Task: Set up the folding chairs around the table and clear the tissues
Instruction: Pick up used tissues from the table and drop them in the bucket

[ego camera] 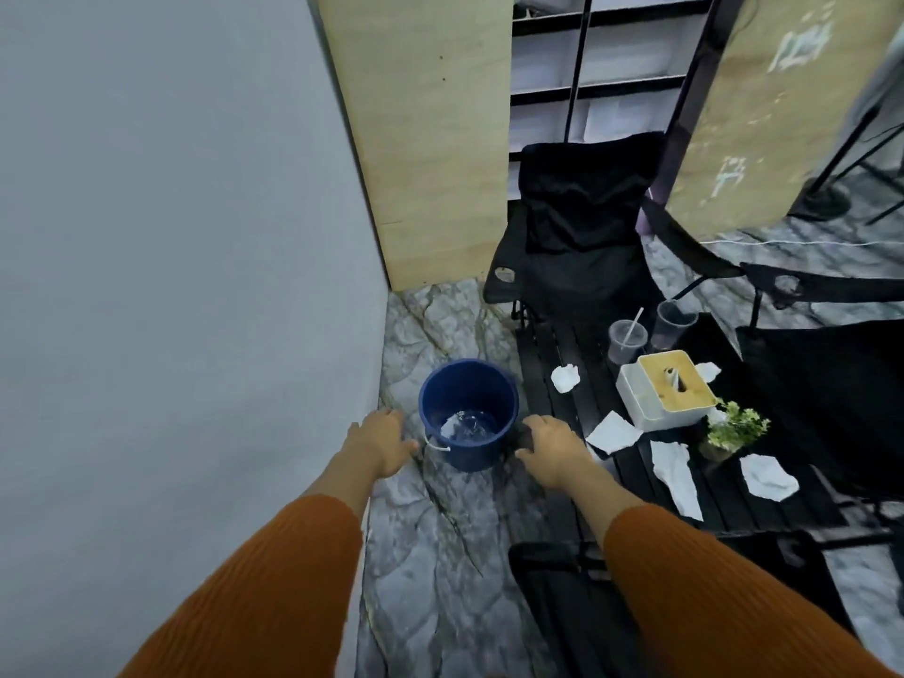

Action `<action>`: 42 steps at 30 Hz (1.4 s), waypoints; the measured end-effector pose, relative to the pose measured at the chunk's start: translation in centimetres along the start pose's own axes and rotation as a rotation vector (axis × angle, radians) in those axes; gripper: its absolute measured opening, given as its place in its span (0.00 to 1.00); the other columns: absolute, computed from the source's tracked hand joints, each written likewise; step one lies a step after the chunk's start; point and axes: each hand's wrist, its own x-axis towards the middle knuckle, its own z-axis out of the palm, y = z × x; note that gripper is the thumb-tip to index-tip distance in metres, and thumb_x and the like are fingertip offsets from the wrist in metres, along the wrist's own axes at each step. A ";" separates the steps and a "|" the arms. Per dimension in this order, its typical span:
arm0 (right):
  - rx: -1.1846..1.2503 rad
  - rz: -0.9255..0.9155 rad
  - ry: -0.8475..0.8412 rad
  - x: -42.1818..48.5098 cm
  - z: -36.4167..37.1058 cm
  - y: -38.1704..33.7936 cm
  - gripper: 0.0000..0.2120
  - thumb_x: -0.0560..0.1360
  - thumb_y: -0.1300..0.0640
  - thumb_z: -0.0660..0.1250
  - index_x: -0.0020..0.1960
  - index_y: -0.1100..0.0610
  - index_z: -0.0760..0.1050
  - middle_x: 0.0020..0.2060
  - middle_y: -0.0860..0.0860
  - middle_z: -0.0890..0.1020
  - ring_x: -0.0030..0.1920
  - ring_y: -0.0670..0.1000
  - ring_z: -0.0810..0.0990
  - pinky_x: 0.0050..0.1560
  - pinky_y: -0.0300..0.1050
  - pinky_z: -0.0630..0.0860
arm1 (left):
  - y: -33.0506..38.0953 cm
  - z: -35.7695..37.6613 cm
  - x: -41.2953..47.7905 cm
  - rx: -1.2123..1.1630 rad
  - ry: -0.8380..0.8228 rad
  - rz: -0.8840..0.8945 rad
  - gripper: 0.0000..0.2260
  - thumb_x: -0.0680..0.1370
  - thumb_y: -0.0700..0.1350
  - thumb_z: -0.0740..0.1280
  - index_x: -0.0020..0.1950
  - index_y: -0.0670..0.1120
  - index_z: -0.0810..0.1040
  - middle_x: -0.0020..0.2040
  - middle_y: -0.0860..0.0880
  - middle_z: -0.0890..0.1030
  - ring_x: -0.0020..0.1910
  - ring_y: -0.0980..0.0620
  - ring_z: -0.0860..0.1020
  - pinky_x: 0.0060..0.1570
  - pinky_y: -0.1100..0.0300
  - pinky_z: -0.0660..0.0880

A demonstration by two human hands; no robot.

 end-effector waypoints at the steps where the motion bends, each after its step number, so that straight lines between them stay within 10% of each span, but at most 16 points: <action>1: 0.004 0.020 0.009 1.3 -0.5 0.3 0.24 0.77 0.51 0.63 0.71 0.56 0.63 0.69 0.56 0.69 0.70 0.58 0.66 0.69 0.53 0.66 | 0.3 -0.8 2.0 -0.011 0.002 0.023 0.22 0.78 0.55 0.63 0.69 0.47 0.69 0.70 0.43 0.72 0.67 0.42 0.71 0.67 0.45 0.67; 16: 0.381 0.556 0.308 13.2 -3.5 7.1 0.20 0.78 0.52 0.62 0.68 0.58 0.67 0.65 0.59 0.73 0.65 0.61 0.70 0.62 0.56 0.72 | 14.9 -5.3 27.9 0.188 -0.121 0.626 0.25 0.81 0.50 0.62 0.76 0.43 0.62 0.75 0.42 0.65 0.73 0.42 0.65 0.71 0.50 0.65; 28: 0.455 0.806 0.338 20.9 7.0 16.5 0.21 0.78 0.56 0.62 0.70 0.58 0.65 0.65 0.58 0.71 0.63 0.60 0.70 0.58 0.57 0.74 | 22.3 9.5 39.9 0.203 -0.227 0.881 0.20 0.80 0.47 0.63 0.72 0.47 0.69 0.73 0.46 0.68 0.70 0.45 0.67 0.69 0.47 0.66; 37: 0.302 0.770 0.272 28.4 14.1 23.9 0.28 0.78 0.56 0.60 0.75 0.48 0.55 0.76 0.56 0.56 0.71 0.61 0.59 0.62 0.58 0.70 | 24.0 20.4 48.5 0.231 -0.175 0.885 0.25 0.81 0.48 0.59 0.77 0.57 0.56 0.80 0.48 0.49 0.79 0.46 0.46 0.74 0.44 0.57; 42: 0.246 0.738 0.348 29.2 15.6 24.8 0.19 0.73 0.69 0.61 0.62 0.59 0.72 0.62 0.58 0.70 0.60 0.61 0.69 0.49 0.51 0.73 | 23.1 23.0 49.2 0.082 -0.022 0.927 0.16 0.79 0.39 0.62 0.66 0.48 0.75 0.67 0.47 0.73 0.67 0.44 0.68 0.63 0.52 0.69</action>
